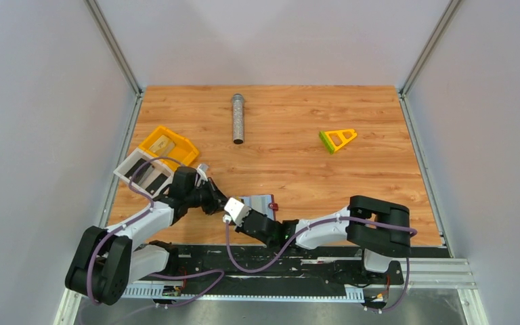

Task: Take the credit cards out of the card holder
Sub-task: Remove the credit card from the card holder.

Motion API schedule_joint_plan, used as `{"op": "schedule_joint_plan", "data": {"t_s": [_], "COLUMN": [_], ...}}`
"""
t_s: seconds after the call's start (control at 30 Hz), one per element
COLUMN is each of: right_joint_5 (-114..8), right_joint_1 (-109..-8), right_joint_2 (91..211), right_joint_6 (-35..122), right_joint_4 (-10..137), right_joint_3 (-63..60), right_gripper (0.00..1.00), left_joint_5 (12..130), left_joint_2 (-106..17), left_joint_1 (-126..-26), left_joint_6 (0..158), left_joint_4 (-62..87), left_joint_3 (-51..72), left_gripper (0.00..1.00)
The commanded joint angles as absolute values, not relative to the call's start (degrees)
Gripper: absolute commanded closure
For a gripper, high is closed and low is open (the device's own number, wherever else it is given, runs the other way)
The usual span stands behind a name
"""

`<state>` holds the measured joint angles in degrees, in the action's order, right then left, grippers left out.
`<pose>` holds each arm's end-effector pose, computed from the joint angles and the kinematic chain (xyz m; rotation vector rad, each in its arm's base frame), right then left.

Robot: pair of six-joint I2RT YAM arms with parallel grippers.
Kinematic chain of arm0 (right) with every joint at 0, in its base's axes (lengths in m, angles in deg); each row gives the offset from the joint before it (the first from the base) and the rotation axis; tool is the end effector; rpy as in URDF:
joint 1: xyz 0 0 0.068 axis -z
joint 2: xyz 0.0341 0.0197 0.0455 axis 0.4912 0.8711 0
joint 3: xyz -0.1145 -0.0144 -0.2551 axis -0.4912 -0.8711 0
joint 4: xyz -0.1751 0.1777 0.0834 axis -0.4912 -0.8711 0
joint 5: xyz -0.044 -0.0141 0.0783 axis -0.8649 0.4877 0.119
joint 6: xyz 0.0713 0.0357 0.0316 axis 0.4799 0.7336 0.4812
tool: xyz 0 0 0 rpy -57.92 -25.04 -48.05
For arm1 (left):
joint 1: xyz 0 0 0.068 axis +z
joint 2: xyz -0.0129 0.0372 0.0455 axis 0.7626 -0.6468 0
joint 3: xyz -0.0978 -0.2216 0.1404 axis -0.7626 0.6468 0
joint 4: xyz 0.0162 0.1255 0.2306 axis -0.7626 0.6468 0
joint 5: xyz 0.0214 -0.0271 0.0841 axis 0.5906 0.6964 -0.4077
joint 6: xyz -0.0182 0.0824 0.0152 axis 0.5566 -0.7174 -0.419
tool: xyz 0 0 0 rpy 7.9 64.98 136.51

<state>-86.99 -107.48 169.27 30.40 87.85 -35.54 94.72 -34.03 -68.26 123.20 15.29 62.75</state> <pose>0.1078 0.3495 0.1261 -1.2119 1.7216 0.2638 0.1942 -0.1074 0.1277 -0.5524 2.5489 -1.2245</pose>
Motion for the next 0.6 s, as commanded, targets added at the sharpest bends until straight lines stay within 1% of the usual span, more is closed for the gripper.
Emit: {"op": "schedule_joint_plan", "data": {"t_s": [0.0, 0.07, 0.1, 0.13, 0.17, 0.2, 0.23, 0.37, 0.43, 0.57], "right_joint_5": [-87.8, -87.9, -88.1, -88.3, -88.3, -88.2, -87.9, -86.4, -84.8, -80.5], "right_joint_1": [-107.9, -107.9, -107.9, -107.9, -107.9, -107.9, -107.8, -106.8, -106.2, -104.2], "right_joint_2": [166.5, 166.3, 166.2, 165.9, 165.3, 164.6, 163.8, 160.5, 158.3, 153.2], "right_joint_6": [32.5, 32.8, 33.1, 33.4, 33.8, 34.2, 34.5, 36.3, 38.5, 41.3], "right_joint_4": [88.0, 87.5, 86.8, 86.1, 85.4, 84.9, 84.4, 80.4, 78.4, 75.7], "right_joint_3": [-34.6, -34.6, -34.3, -34.1, -34.0, -34.0, -34.2, -34.1, -34.0, -34.6], "right_gripper": [0.91, 0.97, 1.00, 1.00, 1.00, 1.00, 1.00, 1.00, 1.00, 1.00], "left_joint_5": [94.0, 94.0, 94.0, 94.1, 93.7, 93.4, 92.6, 88.8, 87.2, 85.8], "left_joint_2": [-31.0, -30.7, -30.4, -30.1, -29.8, -29.1, -28.7, -25.0, -23.2, -20.2], "left_joint_1": [-67.9, -67.9, -68.0, -68.0, -68.0, -68.0, -68.0, -68.0, -68.0, -68.0], "left_joint_6": [123.6, 123.3, 123.0, 122.7, 121.7, 120.9, 119.2, 114.8, 113.2, 110.5], "left_joint_4": [17.7, 18.6, 19.0, 19.2, 20.5, 21.6, 23.9, 30.9, 33.5, 36.6], "left_joint_3": [60.5, 60.1, 60.0, 59.4, 59.0, 57.8, 57.2, 52.6, 50.0, 47.3], "left_gripper": [1.00, 1.00, 0.97, 0.94, 0.86, 0.83, 0.76, 0.60, 0.55, 0.50]}}
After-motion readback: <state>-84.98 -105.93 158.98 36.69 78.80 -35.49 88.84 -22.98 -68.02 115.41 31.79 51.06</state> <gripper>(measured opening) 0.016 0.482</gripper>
